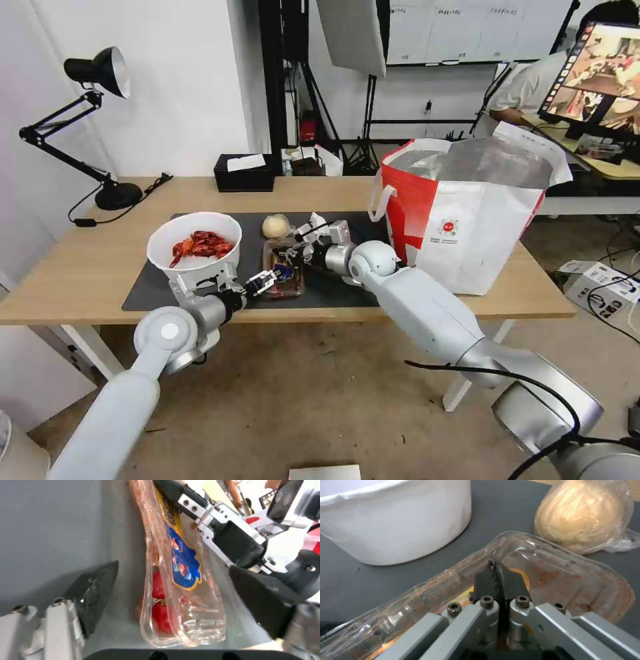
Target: Pick up the trash from the table and place it into the takeout bag.
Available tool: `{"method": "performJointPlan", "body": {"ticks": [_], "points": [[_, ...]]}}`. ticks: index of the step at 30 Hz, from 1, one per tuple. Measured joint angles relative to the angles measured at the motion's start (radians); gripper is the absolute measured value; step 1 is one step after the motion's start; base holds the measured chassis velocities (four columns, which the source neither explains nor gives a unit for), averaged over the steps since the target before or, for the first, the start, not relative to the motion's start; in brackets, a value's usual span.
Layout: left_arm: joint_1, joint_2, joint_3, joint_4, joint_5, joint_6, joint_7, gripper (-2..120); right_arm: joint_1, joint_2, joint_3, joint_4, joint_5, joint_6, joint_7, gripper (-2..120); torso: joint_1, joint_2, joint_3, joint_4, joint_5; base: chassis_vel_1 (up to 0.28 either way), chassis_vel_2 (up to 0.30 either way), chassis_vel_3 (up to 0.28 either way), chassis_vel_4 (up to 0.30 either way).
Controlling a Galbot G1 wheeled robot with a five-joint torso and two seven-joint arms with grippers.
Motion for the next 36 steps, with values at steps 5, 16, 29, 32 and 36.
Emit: {"method": "performJointPlan", "body": {"ticks": [5, 16, 29, 32, 36], "points": [[-0.003, 0.000, 0.009, 0.000, -0.001, 0.001, -0.004, 69, 0.003, 0.000, 0.001, 0.000, 0.000, 0.000, 0.001, 0, 0.000, 0.000, 0.000, -0.0002, -0.0001, 0.000, 0.000, 0.000, 0.000], [-0.002, 0.002, 0.013, 0.002, 0.004, 0.004, -0.007, 25, -0.003, -0.004, 0.002, 0.010, 0.001, -0.001, 0.002, 0, 0.000, 0.000, 0.000, -0.0002, -0.0001, 0.000, 0.000, 0.000, 0.000], [0.006, -0.003, 0.016, -0.010, 0.030, -0.005, -0.003, 0, -0.006, -0.011, 0.008, 0.022, 0.002, -0.001, 0.002, 0, 0.000, 0.000, 0.000, -0.0002, 0.0000, 0.000, 0.000, 0.000, 0.000], [0.007, -0.003, 0.016, -0.012, 0.031, -0.010, -0.002, 0, -0.014, -0.015, 0.023, 0.034, 0.004, -0.001, 0.004, 0, 0.000, 0.000, 0.000, -0.0002, 0.0000, 0.000, 0.000, 0.000, 0.000], [0.006, 0.000, 0.015, -0.018, 0.031, -0.016, -0.001, 0, -0.035, -0.041, 0.054, 0.102, 0.042, -0.002, 0.028, 0, 0.000, 0.000, 0.000, -0.0001, 0.0001, 0.000, 0.000, 0.000, 0.000]]}}
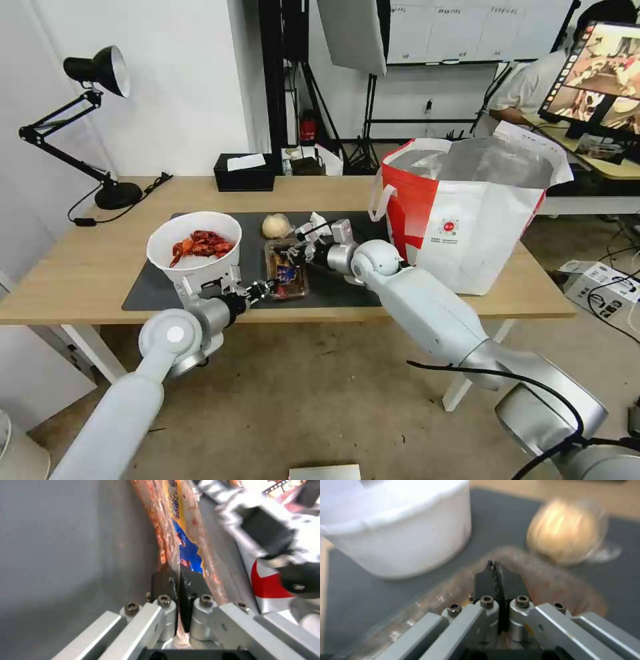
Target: Pick up the trash from the table and place it into the takeout bag.
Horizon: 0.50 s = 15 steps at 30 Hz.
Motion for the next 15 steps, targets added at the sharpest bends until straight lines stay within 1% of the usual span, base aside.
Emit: {"method": "performJointPlan", "body": {"ticks": [3, 4, 5, 6, 7, 8, 9, 11, 12, 14, 15], "points": [[-0.005, 0.004, -0.005, -0.006, -0.002, -0.004, 0.001, 0, -0.034, -0.066, 0.041, 0.157, 0.072, 0.003, 0.074, 0, 0.000, 0.000, 0.000, 0.0000, 0.0000, 0.000, 0.000, 0.000, 0.000], [-0.005, 0.004, -0.005, -0.006, -0.002, -0.004, 0.001, 0, -0.034, -0.066, 0.041, 0.157, 0.072, 0.003, 0.074, 0, 0.000, 0.000, 0.000, 0.0000, 0.0000, 0.000, 0.000, 0.000, 0.000], [-0.006, 0.004, -0.007, -0.008, -0.003, -0.006, 0.001, 0, -0.047, -0.088, 0.051, 0.207, 0.094, 0.004, 0.103, 0, 0.000, 0.000, 0.000, -0.0001, -0.0001, 0.000, 0.000, 0.000, 0.000], [-0.008, 0.004, -0.010, -0.013, -0.006, -0.007, 0.002, 0, -0.065, -0.113, 0.062, 0.268, 0.124, 0.004, 0.141, 3, 0.000, 0.000, 0.000, -0.0001, 0.0001, 0.000, 0.000, 0.000, 0.000], [-0.009, 0.003, -0.014, -0.017, -0.009, -0.009, 0.002, 0, -0.083, -0.137, 0.074, 0.320, 0.148, 0.005, 0.177, 10, 0.000, 0.000, 0.000, 0.0001, 0.0001, 0.000, 0.000, 0.000, 0.000], [-0.009, 0.003, -0.014, -0.017, -0.009, -0.009, 0.002, 0, -0.083, -0.137, 0.074, 0.320, 0.148, 0.005, 0.177, 10, 0.000, 0.000, 0.000, 0.0001, 0.0001, 0.000, 0.000, 0.000, 0.000], [-0.011, 0.001, -0.018, -0.023, -0.012, -0.012, 0.002, 0, -0.110, -0.167, 0.090, 0.382, 0.175, 0.006, 0.216, 14, 0.000, 0.000, 0.000, 0.0000, 0.0000, 0.000, 0.000, 0.000, 0.000], [-0.013, 0.001, -0.028, -0.037, -0.021, -0.019, 0.002, 0, -0.177, -0.226, 0.133, 0.491, 0.198, 0.019, 0.272, 25, 0.000, 0.000, 0.000, -0.0001, 0.0000, 0.000, 0.000, 0.000, 0.000], [-0.013, 0.001, -0.028, -0.037, -0.021, -0.019, 0.002, 0, -0.177, -0.226, 0.133, 0.491, 0.198, 0.019, 0.272, 25, 0.000, 0.000, 0.000, -0.0001, 0.0000, 0.000, 0.000, 0.000, 0.000], [-0.008, 0.002, -0.045, -0.056, -0.027, -0.022, 0.002, 0, -0.248, -0.272, 0.178, 0.564, 0.200, 0.035, 0.305, 33, 0.000, 0.000, 0.000, -0.0003, 0.0001, 0.000, 0.000, 0.000, 0.000], [-0.006, 0.004, -0.051, -0.064, -0.030, -0.024, 0.001, 0, -0.290, -0.292, 0.208, 0.598, 0.200, 0.041, 0.318, 38, 0.000, 0.000, 0.000, 0.0000, 0.0003, 0.000, 0.000, 0.000, 0.000]]}}
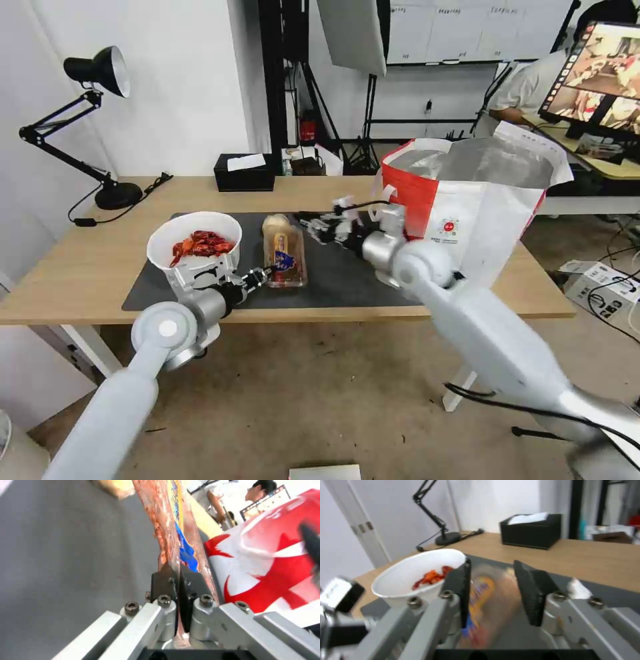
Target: Pick up the trash from the table and place it into the takeout bag.
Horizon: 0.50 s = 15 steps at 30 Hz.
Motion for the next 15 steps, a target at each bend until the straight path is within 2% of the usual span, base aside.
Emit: {"method": "performJointPlan", "body": {"ticks": [2, 4, 6, 7, 9, 13, 15], "points": [[0.000, 0.002, -0.004, -0.006, -0.003, -0.002, -0.001, 0, -0.051, -0.020, 0.035, 0.038, -0.002, 0.004, 0.008, 41, 0.000, 0.000, 0.000, 0.0004, -0.0001, 0.000, 0.000, 0.000, 0.000], [-0.010, 0.011, -0.008, -0.016, -0.013, -0.009, -0.003, 0, -0.177, -0.054, 0.112, 0.116, -0.012, 0.006, 0.017, 52, 0.000, 0.000, 0.000, -0.0002, 0.0000, 0.000, 0.000, 0.000, 0.000], [-0.013, 0.013, -0.008, -0.018, -0.015, -0.011, -0.003, 0, -0.201, -0.059, 0.127, 0.130, -0.016, 0.006, 0.018, 53, 0.000, 0.000, 0.000, -0.0003, 0.0001, 0.000, 0.000, 0.000, 0.000], [-0.034, 0.023, -0.007, -0.025, -0.029, -0.016, -0.004, 0, -0.330, -0.077, 0.209, 0.203, -0.060, 0.014, 0.020, 62, 0.000, 0.000, 0.000, -0.0004, -0.0003, 0.000, 0.000, 0.000, 0.000], [-0.067, 0.029, 0.000, -0.031, -0.045, -0.020, -0.013, 0, -0.473, -0.078, 0.279, 0.266, -0.126, 0.034, 0.017, 72, 0.000, 0.000, 0.000, -0.0003, 0.0002, 0.000, 0.000, 0.000, 0.000], [-0.106, 0.036, 0.000, -0.045, -0.058, -0.024, -0.021, 0, -0.576, -0.065, 0.326, 0.331, -0.191, 0.061, 0.026, 80, 0.000, 0.000, 0.000, -0.0009, -0.0006, 0.000, 0.000, 0.000, 0.000], [-0.141, 0.047, 0.000, -0.060, -0.067, -0.032, -0.034, 0, -0.669, -0.033, 0.351, 0.377, -0.280, 0.122, 0.052, 92, 0.000, 0.000, 0.000, 0.0006, -0.0004, 0.000, 0.000, 0.000, 0.000]]}}
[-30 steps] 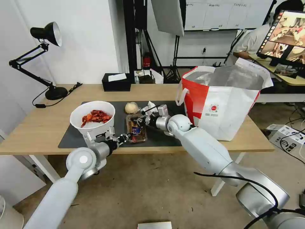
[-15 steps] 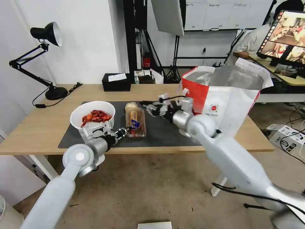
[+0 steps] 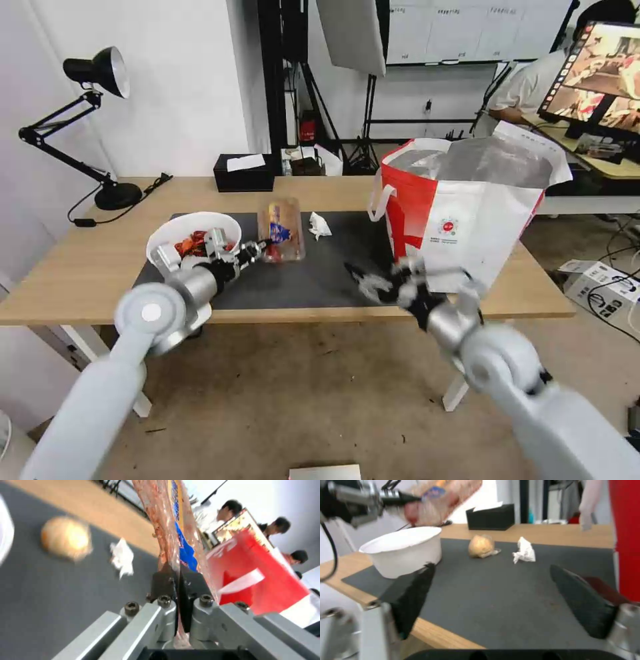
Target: Pick up the trash from the table and place it into the takeout bag.
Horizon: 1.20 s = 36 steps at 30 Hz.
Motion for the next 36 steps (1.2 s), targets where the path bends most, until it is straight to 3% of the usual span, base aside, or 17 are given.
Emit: {"method": "performJointPlan", "body": {"ticks": [2, 5, 6, 9, 17, 30, 34, 36], "points": [[-0.026, 0.001, 0.012, -0.001, -0.002, -0.003, -0.003, 0, -0.041, 0.017, 0.013, 0.015, -0.040, 0.038, 0.013, 96, 0.000, 0.000, 0.000, -0.0001, -0.0002, 0.000, 0.000, 0.000, 0.000], [-0.087, -0.006, 0.053, 0.014, -0.002, -0.017, -0.003, 0, -0.154, 0.067, 0.044, 0.023, -0.145, 0.182, 0.043, 100, 0.000, 0.000, 0.000, -0.0010, 0.0002, 0.000, 0.000, 0.000, 0.000], [-0.087, -0.006, 0.053, 0.014, -0.002, -0.017, -0.003, 0, -0.154, 0.067, 0.044, 0.023, -0.145, 0.182, 0.043, 100, 0.000, 0.000, 0.000, -0.0010, 0.0002, 0.000, 0.000, 0.000, 0.000], [-0.159, -0.029, 0.107, 0.043, 0.009, -0.036, 0.001, 0, -0.270, 0.122, 0.066, 0.008, -0.219, 0.334, 0.062, 100, 0.000, 0.000, 0.000, -0.0009, 0.0001, 0.000, 0.000, 0.000, 0.000], [-0.293, -0.083, 0.203, 0.117, 0.047, -0.078, 0.020, 0, -0.381, 0.203, 0.074, -0.075, -0.334, 0.525, 0.082, 100, 0.000, 0.000, 0.000, -0.0008, 0.0000, 0.000, 0.000, 0.000, 0.000], [-0.507, -0.182, 0.342, 0.240, 0.123, -0.131, 0.058, 0, -0.436, 0.276, 0.065, -0.134, -0.406, 0.594, 0.089, 100, 0.000, 0.000, 0.000, -0.0007, 0.0002, 0.000, 0.000, 0.000, 0.000], [-0.557, -0.226, 0.425, 0.286, 0.237, -0.147, 0.065, 0, -0.440, 0.297, 0.063, -0.140, -0.417, 0.594, 0.089, 100, 0.000, 0.000, 0.000, -0.0007, 0.0003, 0.000, 0.000, 0.000, 0.000], [-0.586, -0.252, 0.489, 0.331, 0.357, -0.164, 0.093, 0, -0.447, 0.308, 0.063, -0.140, -0.420, 0.594, 0.089, 100, 0.000, 0.000, 0.000, -0.0008, 0.0001, 0.000, 0.000, 0.000, 0.000]]}}
